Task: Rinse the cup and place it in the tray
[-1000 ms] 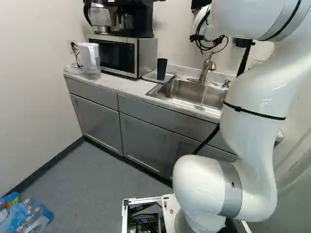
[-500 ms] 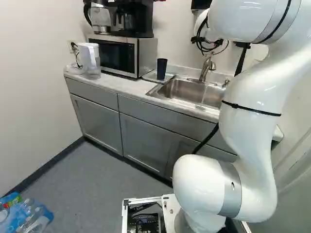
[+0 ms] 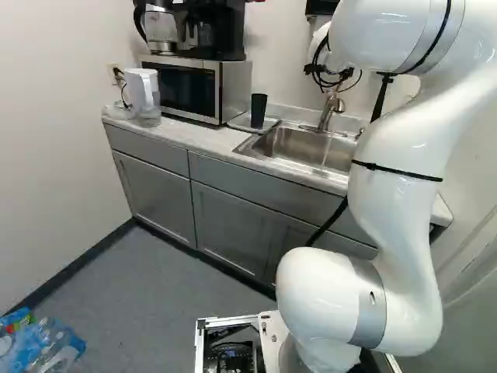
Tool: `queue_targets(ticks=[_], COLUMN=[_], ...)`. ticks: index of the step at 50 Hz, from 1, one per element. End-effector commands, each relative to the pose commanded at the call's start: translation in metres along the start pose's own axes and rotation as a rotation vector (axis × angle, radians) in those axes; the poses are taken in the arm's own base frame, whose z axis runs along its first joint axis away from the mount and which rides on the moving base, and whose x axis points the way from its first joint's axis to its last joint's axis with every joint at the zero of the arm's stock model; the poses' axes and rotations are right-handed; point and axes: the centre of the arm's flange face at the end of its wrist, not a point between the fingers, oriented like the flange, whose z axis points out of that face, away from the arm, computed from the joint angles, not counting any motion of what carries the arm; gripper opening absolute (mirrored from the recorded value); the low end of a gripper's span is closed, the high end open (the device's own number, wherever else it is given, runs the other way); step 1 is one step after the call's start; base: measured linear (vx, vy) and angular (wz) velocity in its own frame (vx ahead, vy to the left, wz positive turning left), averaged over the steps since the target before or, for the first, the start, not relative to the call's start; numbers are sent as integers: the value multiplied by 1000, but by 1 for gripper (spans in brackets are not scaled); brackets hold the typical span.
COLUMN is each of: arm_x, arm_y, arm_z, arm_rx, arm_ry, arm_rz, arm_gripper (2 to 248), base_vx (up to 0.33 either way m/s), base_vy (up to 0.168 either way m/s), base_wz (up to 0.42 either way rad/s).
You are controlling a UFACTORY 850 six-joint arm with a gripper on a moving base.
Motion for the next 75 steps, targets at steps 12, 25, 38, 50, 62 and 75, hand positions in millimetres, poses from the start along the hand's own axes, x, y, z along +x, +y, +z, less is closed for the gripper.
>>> queue_targets(ticks=[12, 25, 38, 50, 62, 75], arm_x=[0, 0, 0, -2, -5, -8], arm_y=[0, 0, 0, 0, 0, 1], arm_z=[0, 0, 0, 0, 0, -4], arm_rx=[0, 0, 0, -1, -2, -5], arm_ry=[0, 0, -5, -25, -51, -80], arm_rz=[0, 0, 0, 0, 0, 1], arm_gripper=[247, 247, 247, 247, 247, 247], base_vx=[0, 0, 0, 0, 0, 0], base_vy=[0, 0, 0, 0, 0, 0], base_wz=[0, 0, 0, 0, 0, 0])
